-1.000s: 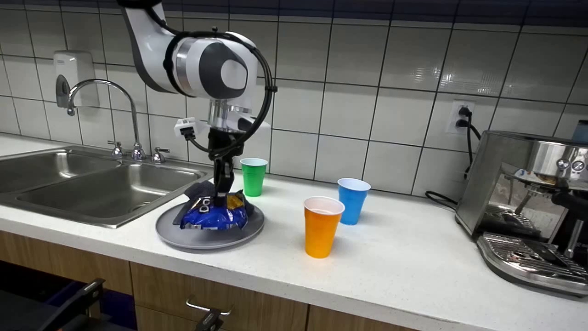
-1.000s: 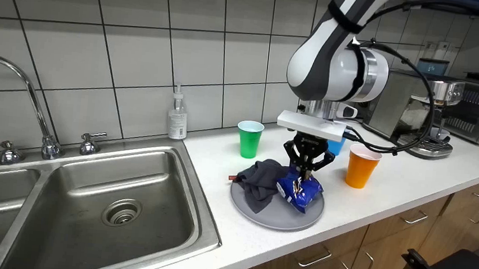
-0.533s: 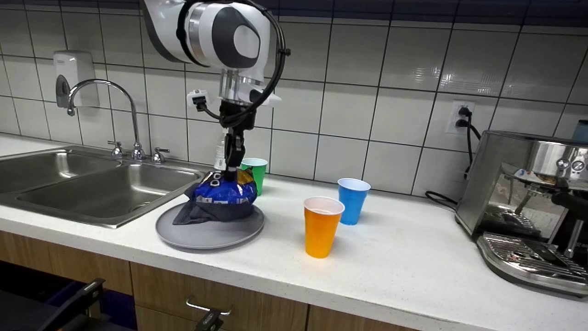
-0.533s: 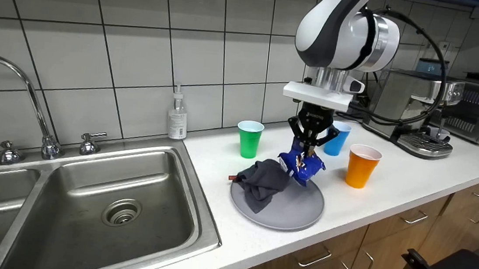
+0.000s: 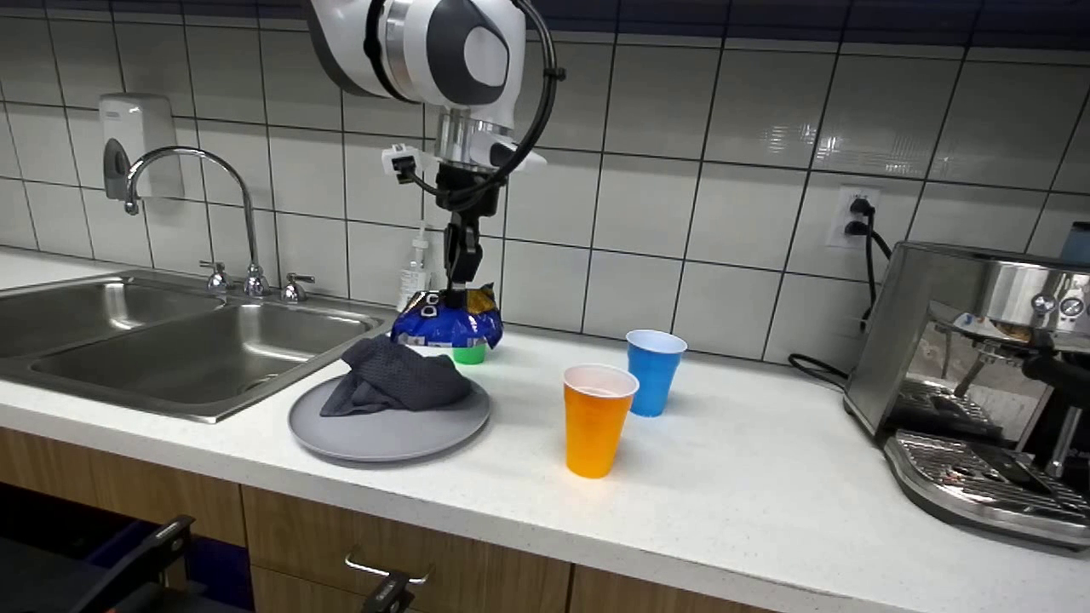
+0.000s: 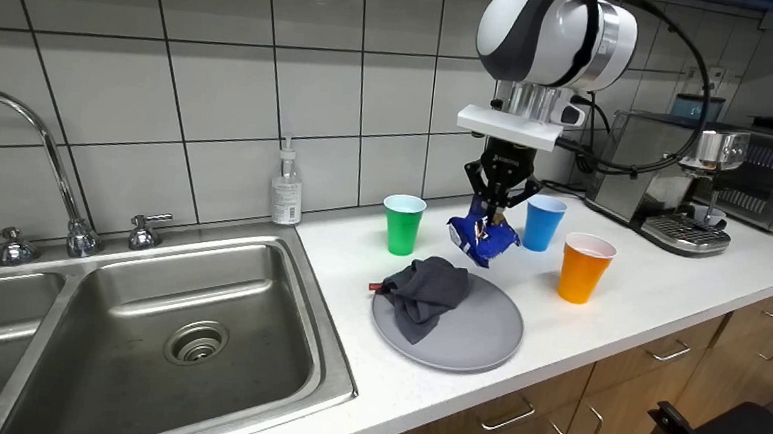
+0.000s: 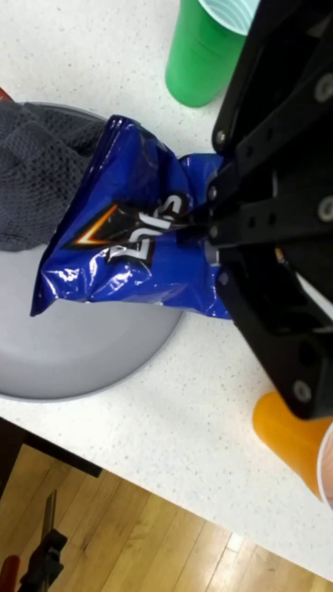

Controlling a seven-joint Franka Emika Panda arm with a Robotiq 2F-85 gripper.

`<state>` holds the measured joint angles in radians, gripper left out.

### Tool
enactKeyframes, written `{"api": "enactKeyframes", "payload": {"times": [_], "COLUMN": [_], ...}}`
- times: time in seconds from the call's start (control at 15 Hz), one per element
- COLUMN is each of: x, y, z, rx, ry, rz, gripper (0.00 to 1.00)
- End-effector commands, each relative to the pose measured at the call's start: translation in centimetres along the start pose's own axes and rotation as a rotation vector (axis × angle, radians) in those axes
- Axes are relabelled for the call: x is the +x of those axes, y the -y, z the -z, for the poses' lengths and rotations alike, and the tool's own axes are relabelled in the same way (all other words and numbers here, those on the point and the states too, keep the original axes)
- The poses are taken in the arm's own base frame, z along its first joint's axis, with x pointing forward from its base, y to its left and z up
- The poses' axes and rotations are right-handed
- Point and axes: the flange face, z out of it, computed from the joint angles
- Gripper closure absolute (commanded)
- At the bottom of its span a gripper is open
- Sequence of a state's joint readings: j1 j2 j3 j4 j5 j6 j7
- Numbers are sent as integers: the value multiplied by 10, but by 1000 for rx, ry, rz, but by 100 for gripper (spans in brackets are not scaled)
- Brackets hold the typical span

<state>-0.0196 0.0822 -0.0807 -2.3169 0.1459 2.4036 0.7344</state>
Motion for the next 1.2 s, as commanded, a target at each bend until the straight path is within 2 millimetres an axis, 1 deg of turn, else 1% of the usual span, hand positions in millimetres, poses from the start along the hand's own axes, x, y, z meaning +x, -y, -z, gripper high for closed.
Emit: {"api": "enactKeyframes", "payload": {"times": [0.0, 0.33, 0.47, 0.73, 1.13], "x": [30, 74, 90, 117, 143], "y": [8, 16, 20, 32, 54], "z": [16, 25, 22, 7, -33], "rx": [-2, -1, -7, -16, -49], "ry": [10, -13, -19, -18, -22], "rz": [-2, -53, -73, -102, -125], "gripper": [100, 100, 100, 100, 100]}}
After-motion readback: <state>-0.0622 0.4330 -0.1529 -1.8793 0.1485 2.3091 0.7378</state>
